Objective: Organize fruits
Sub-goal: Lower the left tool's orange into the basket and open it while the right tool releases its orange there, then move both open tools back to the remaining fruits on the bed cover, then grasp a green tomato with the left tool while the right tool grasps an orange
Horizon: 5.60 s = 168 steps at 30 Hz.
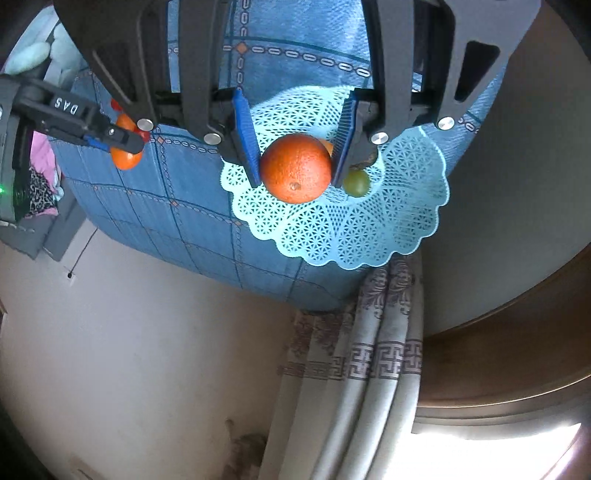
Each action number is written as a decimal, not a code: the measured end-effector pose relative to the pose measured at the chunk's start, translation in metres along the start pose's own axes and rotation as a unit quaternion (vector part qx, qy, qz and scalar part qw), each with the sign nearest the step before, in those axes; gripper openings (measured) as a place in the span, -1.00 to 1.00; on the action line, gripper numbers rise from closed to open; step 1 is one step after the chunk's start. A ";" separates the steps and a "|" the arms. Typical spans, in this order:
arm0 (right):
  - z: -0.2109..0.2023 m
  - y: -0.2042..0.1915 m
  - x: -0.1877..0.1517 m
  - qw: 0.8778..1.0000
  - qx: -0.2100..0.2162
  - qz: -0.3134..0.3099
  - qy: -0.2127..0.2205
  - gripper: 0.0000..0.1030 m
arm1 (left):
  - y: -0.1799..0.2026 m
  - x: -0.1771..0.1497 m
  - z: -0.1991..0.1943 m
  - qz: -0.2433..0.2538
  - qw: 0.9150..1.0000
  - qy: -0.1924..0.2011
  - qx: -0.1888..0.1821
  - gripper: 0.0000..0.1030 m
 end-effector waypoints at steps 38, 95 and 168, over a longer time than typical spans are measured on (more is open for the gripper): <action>0.058 -0.077 0.018 0.997 0.034 -0.060 -0.029 0.02 | -0.030 0.014 -0.012 -0.053 0.998 0.011 0.008 0.34; -0.008 0.099 -0.018 0.990 -0.122 0.062 -0.036 0.05 | 0.071 -0.027 -0.008 0.084 0.996 -0.012 -0.037 0.63; -0.039 0.088 -0.046 0.996 -0.060 0.067 0.016 -0.27 | 0.164 -0.117 0.011 0.246 0.961 -0.074 -0.101 -0.46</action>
Point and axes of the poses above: each gripper's, at about its wrist camera, not at the fingertips, and z roughly the way its jaws point, y to its right, x to its top, the point moved 1 cm from there along z, roughly the way its jaws point, and after that the axes turned 12 degrees about x, right-handed, at the moved point
